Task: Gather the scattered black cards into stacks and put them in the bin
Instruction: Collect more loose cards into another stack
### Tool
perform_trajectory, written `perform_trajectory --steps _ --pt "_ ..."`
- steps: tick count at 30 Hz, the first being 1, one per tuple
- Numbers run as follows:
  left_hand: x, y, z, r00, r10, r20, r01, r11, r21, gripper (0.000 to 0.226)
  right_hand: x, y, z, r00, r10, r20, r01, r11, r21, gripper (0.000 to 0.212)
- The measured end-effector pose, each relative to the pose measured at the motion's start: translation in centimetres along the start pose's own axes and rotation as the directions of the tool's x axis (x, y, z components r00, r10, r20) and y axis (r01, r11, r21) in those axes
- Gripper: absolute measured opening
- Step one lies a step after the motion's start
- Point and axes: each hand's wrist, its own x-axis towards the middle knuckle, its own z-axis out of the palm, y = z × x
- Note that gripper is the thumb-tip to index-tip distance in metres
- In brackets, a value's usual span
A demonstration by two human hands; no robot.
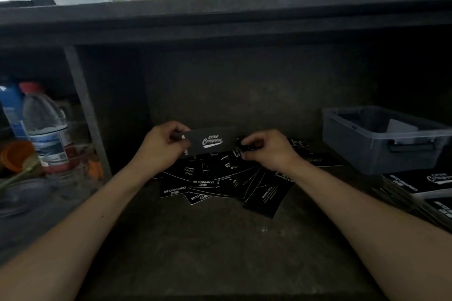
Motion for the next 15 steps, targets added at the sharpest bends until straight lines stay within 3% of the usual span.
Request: perform_trajectory --steps 2,4,7,11,15 --pt "0.0 -0.5 -0.1 0.999 0.024 -0.042 -0.019 0.994 0.105 0.021 -0.3 0.2 1.1 0.999 -0.038 0.012 0.039 0.937 -0.346 0.042" --pt "0.0 -1.1 0.1 0.999 0.002 -0.049 0.003 0.993 0.115 0.021 -0.2 0.2 1.6 0.999 0.013 0.03 0.002 0.892 -0.453 0.048" --pt "0.2 -1.9 0.1 0.997 0.02 -0.076 -0.01 0.992 0.126 0.028 0.3 -0.2 0.8 0.996 0.073 0.052 -0.051 0.941 -0.334 0.034" --pt "0.6 -2.5 -0.1 0.999 0.032 0.002 -0.032 0.999 -0.026 0.049 0.4 -0.2 -1.0 0.965 0.203 0.165 -0.187 0.976 -0.108 0.048" --pt "0.3 -2.5 0.6 0.994 0.09 0.068 -0.088 0.996 -0.03 0.062 0.2 0.5 -2.1 0.958 0.244 0.153 -0.22 0.963 -0.157 0.026"
